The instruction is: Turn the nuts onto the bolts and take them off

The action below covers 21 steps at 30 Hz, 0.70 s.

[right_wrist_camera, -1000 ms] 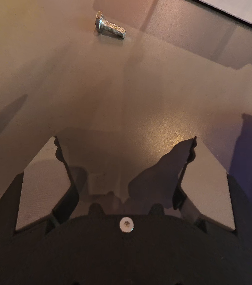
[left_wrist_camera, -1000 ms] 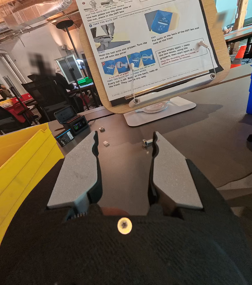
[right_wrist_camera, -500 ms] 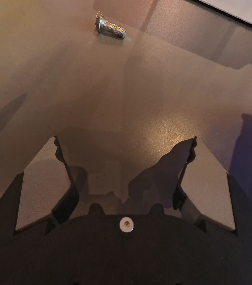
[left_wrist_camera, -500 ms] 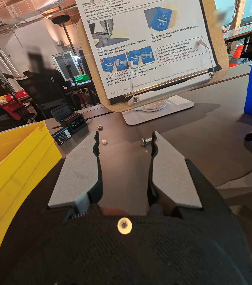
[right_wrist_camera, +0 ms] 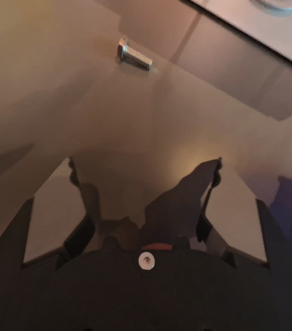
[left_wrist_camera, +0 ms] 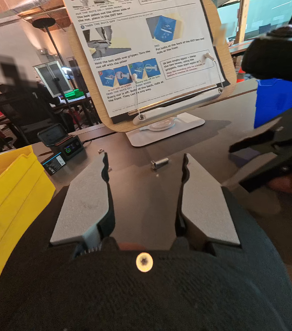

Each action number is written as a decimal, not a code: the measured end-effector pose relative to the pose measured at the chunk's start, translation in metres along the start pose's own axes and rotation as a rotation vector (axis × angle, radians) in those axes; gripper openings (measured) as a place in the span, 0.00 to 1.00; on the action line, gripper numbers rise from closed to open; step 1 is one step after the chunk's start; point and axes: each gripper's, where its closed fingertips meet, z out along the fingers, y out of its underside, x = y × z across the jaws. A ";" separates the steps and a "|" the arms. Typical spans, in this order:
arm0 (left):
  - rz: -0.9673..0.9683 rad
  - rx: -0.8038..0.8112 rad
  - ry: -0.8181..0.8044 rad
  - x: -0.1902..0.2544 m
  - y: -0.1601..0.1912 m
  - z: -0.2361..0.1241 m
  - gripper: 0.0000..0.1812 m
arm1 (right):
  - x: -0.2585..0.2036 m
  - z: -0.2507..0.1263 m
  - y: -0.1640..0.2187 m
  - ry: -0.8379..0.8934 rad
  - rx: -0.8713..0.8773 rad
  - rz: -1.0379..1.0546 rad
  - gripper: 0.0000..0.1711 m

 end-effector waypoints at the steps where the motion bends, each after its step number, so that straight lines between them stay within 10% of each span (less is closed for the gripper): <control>1: -0.008 0.000 0.014 0.001 0.000 0.000 0.44 | 0.002 -0.002 -0.008 0.012 0.041 -0.025 0.72; 8: -0.055 -0.011 0.085 0.000 0.003 -0.001 0.28 | -0.003 -0.033 -0.045 0.001 0.384 -0.216 0.02; 13: -0.006 -0.053 0.144 -0.004 0.011 0.002 0.17 | 0.021 -0.043 -0.047 -0.034 0.430 -0.134 0.12; 21: 0.467 -0.332 0.467 0.030 0.054 0.060 0.27 | 0.019 -0.043 -0.053 -0.088 0.471 -0.190 0.13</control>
